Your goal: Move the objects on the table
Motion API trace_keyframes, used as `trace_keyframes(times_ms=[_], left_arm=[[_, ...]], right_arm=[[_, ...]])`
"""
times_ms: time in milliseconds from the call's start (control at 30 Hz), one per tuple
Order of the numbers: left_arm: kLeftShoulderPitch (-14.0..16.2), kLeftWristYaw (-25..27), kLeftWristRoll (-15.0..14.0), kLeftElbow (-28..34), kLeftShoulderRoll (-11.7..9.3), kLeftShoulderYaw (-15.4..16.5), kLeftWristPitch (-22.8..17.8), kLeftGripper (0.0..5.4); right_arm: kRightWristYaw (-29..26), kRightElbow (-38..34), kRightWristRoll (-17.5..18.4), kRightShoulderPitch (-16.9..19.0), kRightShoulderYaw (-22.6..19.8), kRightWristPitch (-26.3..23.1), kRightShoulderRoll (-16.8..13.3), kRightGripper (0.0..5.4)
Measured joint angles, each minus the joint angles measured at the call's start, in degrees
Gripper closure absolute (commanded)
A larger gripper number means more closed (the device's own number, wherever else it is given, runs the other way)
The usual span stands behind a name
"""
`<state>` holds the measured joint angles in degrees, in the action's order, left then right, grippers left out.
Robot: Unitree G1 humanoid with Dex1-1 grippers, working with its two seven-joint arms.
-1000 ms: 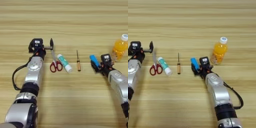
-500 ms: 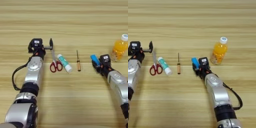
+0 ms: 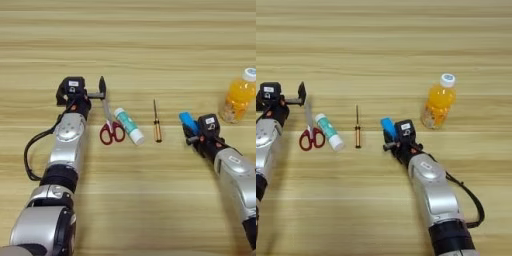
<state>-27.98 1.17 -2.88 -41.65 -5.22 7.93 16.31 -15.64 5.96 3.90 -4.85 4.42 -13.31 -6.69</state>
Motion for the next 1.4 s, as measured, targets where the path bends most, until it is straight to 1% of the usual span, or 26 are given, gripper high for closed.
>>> trace_keyframes(times_ms=[67, 167, 333, 500, 600, 667, 700, 867, 933, 1033, 1100, 1200, 1300, 1400], left_arm=[[0.00, -0.02, 0.01, 0.04, 0.03, -0.03, 0.02, 0.00], [0.02, -0.14, 0.03, 0.22, 0.04, -0.06, 0.04, 0.00], [0.03, -0.54, 0.08, 0.39, 0.10, -0.19, 0.16, 0.00], [0.03, -0.77, 0.10, 0.41, 0.14, -0.38, 0.25, 0.00], [0.03, -0.88, 0.12, 0.45, 0.17, -0.46, 0.26, 0.00], [0.05, -0.92, 0.12, 0.53, 0.19, -0.48, 0.26, 0.00], [0.05, -0.93, 0.13, 0.57, 0.19, -0.49, 0.26, 0.00], [0.12, -0.97, 0.14, 1.00, 0.27, -0.66, 0.25, 0.00], [0.13, -0.98, 0.15, 1.05, 0.34, -0.80, 0.25, 0.00], [0.15, -0.99, 0.14, 1.07, 0.40, -0.88, 0.25, 0.00], [0.15, -1.05, 0.14, 1.09, 0.40, -0.86, 0.25, 0.00], [0.15, -1.19, 0.13, 1.11, 0.39, -0.76, 0.25, 0.00], [0.15, -1.28, 0.13, 1.18, 0.39, -0.76, 0.24, 0.00], [0.15, -1.36, 0.13, 1.24, 0.40, -0.76, 0.24, 0.00]], right_arm=[[-0.21, -2.50, -0.05, 1.43, 0.63, 0.01, -0.02, 3.99], [-0.64, -9.62, 0.00, 3.33, 0.98, 0.33, -0.29, 3.99], [-1.05, -19.74, 1.35, 4.97, 0.32, 0.41, -0.73, 3.99], [-0.77, -27.66, 3.53, 5.60, -2.77, 0.50, -1.70, 3.99], [-0.33, -31.02, 5.46, 5.61, -5.32, 0.44, -1.98, 3.99], [0.40, -32.66, 6.07, 5.61, -7.15, 0.42, -2.19, 3.99], [0.75, -33.01, 6.44, 5.59, -8.06, 0.42, -2.29, 3.99], [6.07, -34.13, 6.98, 4.45, -17.24, 2.86, -3.01, 3.99], [7.44, -33.76, 6.99, 3.56, -19.72, 3.84, -3.64, 3.99], [10.05, -31.21, 6.71, 2.60, -23.05, 4.14, -4.11, 3.99], [12.07, -29.78, 5.46, 2.49, -24.34, 4.29, -4.38, 3.99], [14.07, -27.48, 4.90, 2.06, -26.34, 4.44, -4.77, 3.99], [15.07, -25.39, 4.83, 1.92, -26.92, 3.71, -5.20, 3.99], [15.05, -23.50, 4.71, 1.84, -26.51, 2.52, -5.62, 3.99]])
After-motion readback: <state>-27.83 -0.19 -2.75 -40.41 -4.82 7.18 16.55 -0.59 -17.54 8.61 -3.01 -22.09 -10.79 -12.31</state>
